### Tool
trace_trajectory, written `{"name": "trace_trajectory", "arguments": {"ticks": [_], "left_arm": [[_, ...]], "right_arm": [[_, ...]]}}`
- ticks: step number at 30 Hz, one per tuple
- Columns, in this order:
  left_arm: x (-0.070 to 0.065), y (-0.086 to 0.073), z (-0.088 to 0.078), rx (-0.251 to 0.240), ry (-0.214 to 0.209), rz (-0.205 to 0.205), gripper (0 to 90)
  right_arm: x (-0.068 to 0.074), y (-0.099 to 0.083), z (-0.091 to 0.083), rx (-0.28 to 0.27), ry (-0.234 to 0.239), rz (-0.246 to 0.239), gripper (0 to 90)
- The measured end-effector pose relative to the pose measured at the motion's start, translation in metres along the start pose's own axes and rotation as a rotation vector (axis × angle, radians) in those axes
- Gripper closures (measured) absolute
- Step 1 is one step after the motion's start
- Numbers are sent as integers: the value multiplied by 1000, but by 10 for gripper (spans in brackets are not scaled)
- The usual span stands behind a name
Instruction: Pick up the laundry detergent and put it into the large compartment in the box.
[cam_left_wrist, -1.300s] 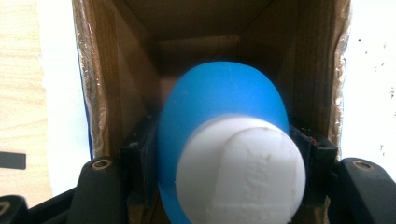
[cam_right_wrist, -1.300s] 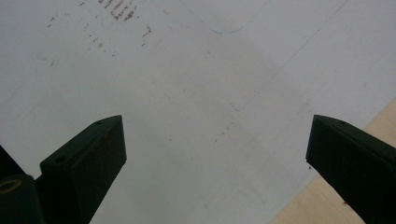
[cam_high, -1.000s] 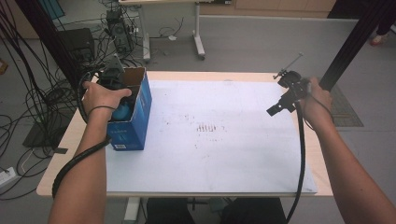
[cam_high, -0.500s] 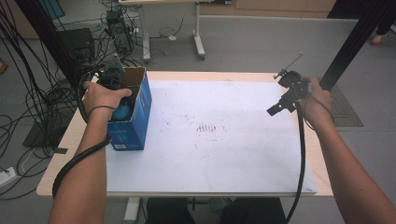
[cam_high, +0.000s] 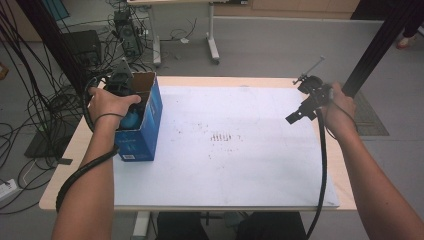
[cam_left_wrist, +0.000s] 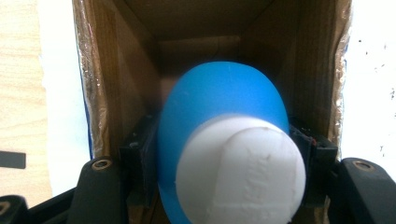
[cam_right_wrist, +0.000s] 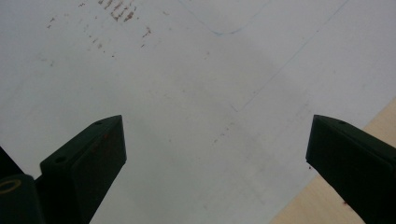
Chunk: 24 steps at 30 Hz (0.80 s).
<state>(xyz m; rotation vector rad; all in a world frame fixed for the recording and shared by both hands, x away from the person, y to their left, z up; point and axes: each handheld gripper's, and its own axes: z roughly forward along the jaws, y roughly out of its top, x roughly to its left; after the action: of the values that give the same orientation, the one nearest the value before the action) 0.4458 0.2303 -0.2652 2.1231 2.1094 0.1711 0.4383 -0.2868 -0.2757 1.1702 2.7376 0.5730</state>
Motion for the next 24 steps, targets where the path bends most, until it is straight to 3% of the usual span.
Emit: {"name": "trace_trajectory", "arguments": {"ticks": [24], "left_arm": [[1,0,0,-4,-1,-5,376]], "right_arm": [[0,-1,1,-1,2,1,46]]}}
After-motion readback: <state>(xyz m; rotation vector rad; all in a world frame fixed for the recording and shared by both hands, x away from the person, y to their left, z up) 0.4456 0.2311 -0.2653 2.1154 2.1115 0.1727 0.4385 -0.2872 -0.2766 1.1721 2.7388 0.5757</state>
